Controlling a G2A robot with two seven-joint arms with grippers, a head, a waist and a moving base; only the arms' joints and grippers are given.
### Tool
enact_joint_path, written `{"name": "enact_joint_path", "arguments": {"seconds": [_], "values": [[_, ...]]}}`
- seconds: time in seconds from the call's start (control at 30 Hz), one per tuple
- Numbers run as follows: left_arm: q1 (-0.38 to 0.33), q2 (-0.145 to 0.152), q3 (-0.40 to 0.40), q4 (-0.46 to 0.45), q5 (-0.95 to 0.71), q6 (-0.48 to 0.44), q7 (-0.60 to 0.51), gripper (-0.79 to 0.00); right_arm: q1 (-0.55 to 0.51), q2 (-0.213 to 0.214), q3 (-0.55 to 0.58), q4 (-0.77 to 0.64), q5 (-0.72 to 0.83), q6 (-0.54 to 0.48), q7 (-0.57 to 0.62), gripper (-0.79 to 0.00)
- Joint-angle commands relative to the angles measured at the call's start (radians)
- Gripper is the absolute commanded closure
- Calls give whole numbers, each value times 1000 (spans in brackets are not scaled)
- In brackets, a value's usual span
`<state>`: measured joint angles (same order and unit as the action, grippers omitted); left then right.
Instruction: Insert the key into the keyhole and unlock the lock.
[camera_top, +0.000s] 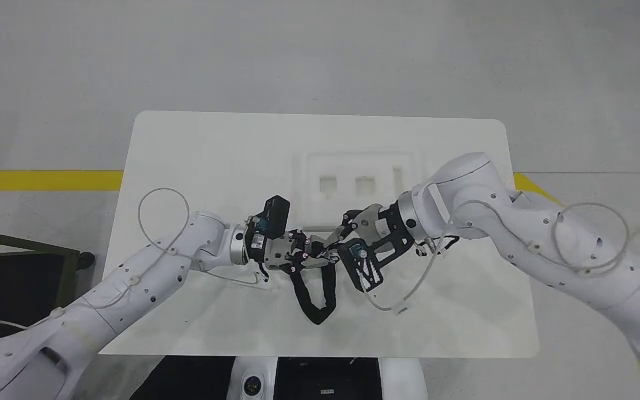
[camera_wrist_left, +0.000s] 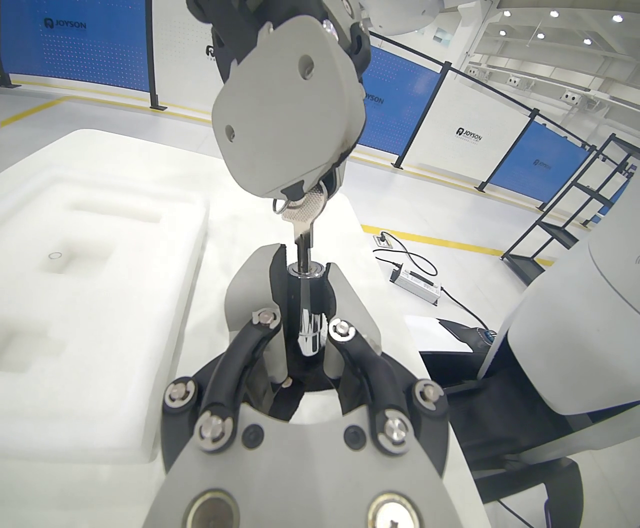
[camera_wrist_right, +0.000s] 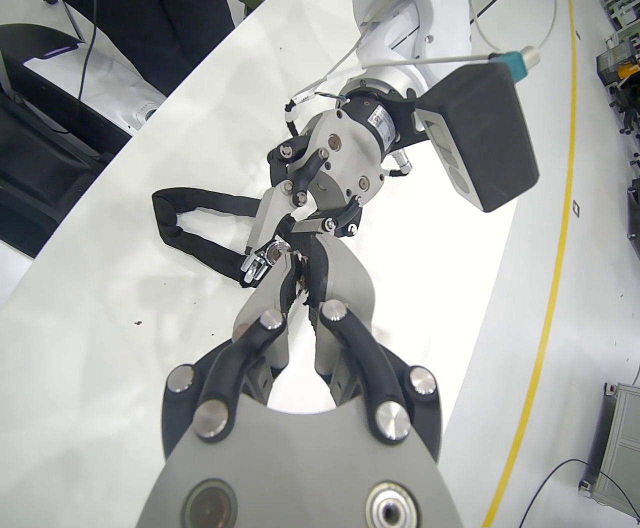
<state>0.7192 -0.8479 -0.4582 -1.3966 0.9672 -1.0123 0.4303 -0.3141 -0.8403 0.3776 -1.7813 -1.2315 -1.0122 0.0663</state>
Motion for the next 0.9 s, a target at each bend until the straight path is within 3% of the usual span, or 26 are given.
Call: {"name": "enact_joint_path", "arguments": {"seconds": [0.0,0.13,0.43,0.87], "values": [[-2,0,0,-1,1,0,1,0,7,-1,-11,6,36,0,15,0],[-2,0,-2,2,4,0,3,0,16,-1,-22,35,138,0,96,0],[3,3,-17,-1,11,0,-11,0,21,-8,-35,-10,479,86,432,0],[33,7,-65,-19,11,0,-64,0,16,-19,-22,-44,766,254,674,0]]}}
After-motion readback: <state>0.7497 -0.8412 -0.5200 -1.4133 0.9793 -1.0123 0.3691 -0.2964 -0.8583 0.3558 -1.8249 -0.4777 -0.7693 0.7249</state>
